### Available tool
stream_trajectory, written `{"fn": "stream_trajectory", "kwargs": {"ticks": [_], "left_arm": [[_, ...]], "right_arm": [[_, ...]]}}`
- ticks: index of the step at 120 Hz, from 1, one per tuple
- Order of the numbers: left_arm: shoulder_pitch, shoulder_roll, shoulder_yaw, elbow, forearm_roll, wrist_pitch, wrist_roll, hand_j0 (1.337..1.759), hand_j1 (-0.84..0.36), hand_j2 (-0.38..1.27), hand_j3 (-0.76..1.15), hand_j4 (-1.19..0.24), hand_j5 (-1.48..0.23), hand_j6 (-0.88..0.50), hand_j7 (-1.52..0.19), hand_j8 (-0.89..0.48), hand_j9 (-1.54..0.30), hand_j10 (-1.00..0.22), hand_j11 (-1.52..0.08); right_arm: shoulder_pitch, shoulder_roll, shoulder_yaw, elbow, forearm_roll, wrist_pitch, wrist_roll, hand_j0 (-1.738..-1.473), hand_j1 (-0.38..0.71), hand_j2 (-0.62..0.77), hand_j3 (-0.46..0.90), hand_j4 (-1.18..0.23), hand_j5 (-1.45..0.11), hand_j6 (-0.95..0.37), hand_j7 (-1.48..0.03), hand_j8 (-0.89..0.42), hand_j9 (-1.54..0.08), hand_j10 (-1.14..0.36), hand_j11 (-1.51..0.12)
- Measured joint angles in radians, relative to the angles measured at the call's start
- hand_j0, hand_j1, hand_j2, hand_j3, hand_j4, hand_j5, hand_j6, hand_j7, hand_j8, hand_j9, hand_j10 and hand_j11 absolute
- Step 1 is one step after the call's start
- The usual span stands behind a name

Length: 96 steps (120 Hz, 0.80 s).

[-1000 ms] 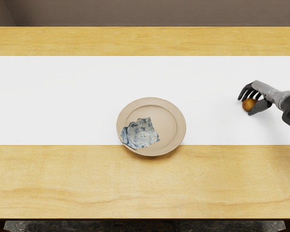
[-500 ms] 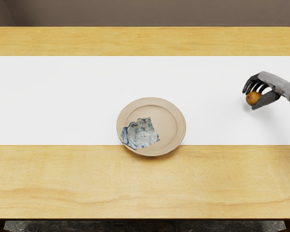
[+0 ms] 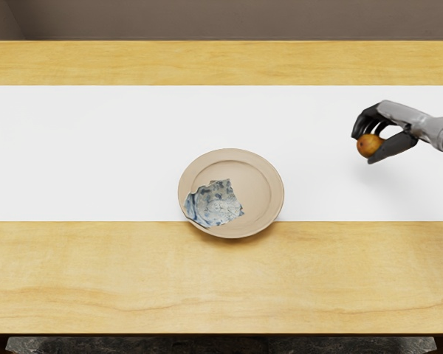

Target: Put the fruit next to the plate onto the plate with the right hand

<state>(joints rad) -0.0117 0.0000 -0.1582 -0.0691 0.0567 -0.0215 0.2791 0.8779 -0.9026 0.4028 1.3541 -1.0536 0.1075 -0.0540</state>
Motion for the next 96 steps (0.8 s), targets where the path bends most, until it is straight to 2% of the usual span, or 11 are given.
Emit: {"fn": "stream_trajectory", "kwargs": {"ticks": [54, 96], "left_arm": [[0.0, 0.0, 0.0, 0.0, 0.0, 0.0, 0.0, 1.658, 0.34, 0.0, 0.0, 0.0, -0.01, 0.0, 0.0, 0.0, 0.0, 0.0, 0.0], [0.0, 0.0, 0.0, 0.0, 0.0, 0.0, 0.0, 1.658, 0.34, 0.0, 0.0, 0.0, -0.01, 0.0, 0.0, 0.0, 0.0, 0.0, 0.0]], "right_arm": [[-0.001, 0.006, 0.031, 0.108, 0.036, 0.024, -0.001, -1.656, 0.27, 0.26, 0.0, -0.68, -0.92, -0.57, -0.9, -0.47, -0.91, -0.46, -0.91], [-0.001, 0.06, 0.051, 0.124, 0.067, 0.037, -0.001, -1.655, 0.26, 0.25, 0.0, -0.68, -0.92, -0.58, -0.9, -0.48, -0.91, -0.47, -0.91]]}}
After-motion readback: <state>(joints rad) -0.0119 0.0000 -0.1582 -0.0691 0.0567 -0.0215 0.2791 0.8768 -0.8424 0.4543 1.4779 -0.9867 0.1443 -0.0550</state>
